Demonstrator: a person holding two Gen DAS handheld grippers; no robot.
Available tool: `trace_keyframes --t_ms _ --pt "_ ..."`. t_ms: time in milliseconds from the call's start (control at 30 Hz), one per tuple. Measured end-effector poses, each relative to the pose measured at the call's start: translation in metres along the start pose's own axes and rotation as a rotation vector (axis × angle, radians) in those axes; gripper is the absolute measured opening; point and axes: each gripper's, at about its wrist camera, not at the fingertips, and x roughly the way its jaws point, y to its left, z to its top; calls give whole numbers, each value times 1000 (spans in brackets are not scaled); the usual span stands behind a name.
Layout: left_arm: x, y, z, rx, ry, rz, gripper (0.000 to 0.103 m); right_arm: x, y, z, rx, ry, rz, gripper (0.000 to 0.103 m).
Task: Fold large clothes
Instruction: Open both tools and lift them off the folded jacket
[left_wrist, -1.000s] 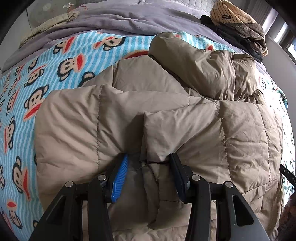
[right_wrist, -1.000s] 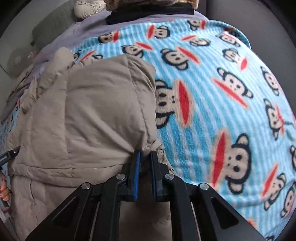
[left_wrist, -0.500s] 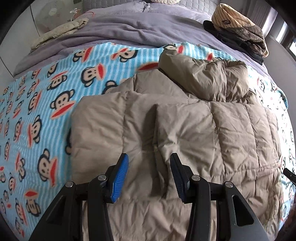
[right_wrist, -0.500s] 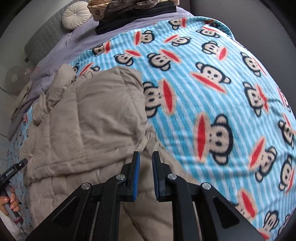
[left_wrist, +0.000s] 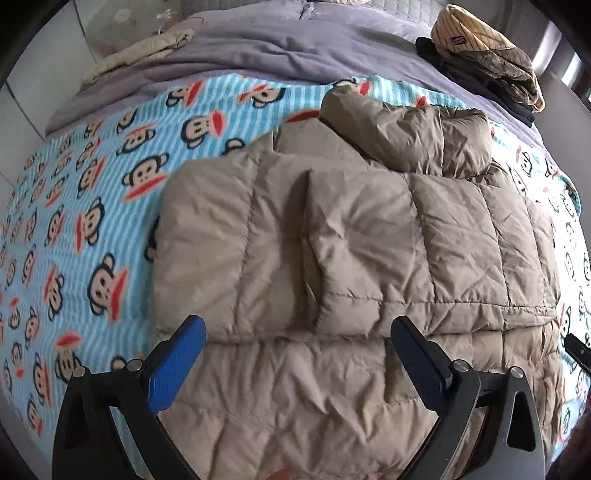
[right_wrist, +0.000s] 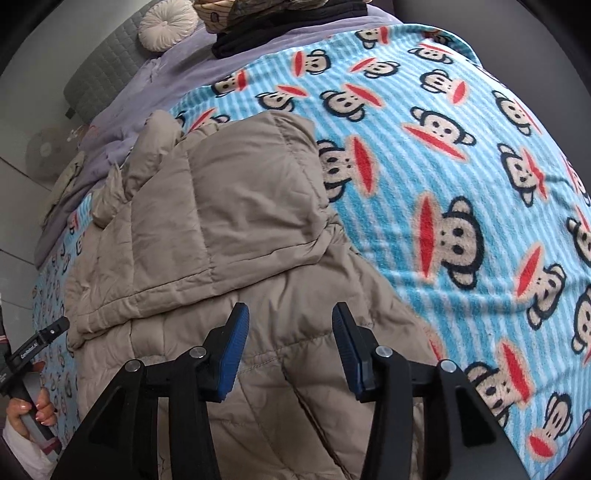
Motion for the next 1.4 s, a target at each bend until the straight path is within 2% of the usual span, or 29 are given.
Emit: trace_keyframes --t_ms 100,167,333,400,433,533,700,867,967,1133,1300,1400 --pt "3 -7 -4 2 11 31 101 -1 2 0 -15 2 32 69" --pt "5 -10 -6 1 15 64 101 -4 5 -1 -32 -3 72 85" --pt "2 -19 -13 9 16 82 101 -12 8 1 -44 -22 157 86" --pt "-2 -23 -15 16 10 90 101 -16 6 2 -32 -42 210 92" --pt "-4 -26 -17 16 6 98 101 -17 5 3 -26 -48 224 102" --pt "-7 -32 -24 21 0 114 101 -16 3 5 -26 -34 249 103" --pt "-9 -36 -47 24 20 119 101 -5 6 4 -61 42 267 103" --pt "-15 -38 -74 12 60 99 101 8 5 -7 -44 148 334 103" --pt "-24 -35 -86 18 74 83 101 9 4 -18 -6 181 367 103" --pt "-31 -25 -101 31 84 41 101 3 0 -40 76 184 354 103" --pt "-55 -8 -115 59 71 0 101 -22 4 -64 85 137 275 103" --pt "-68 3 -126 83 86 -7 101 -39 9 -80 116 125 262 103"
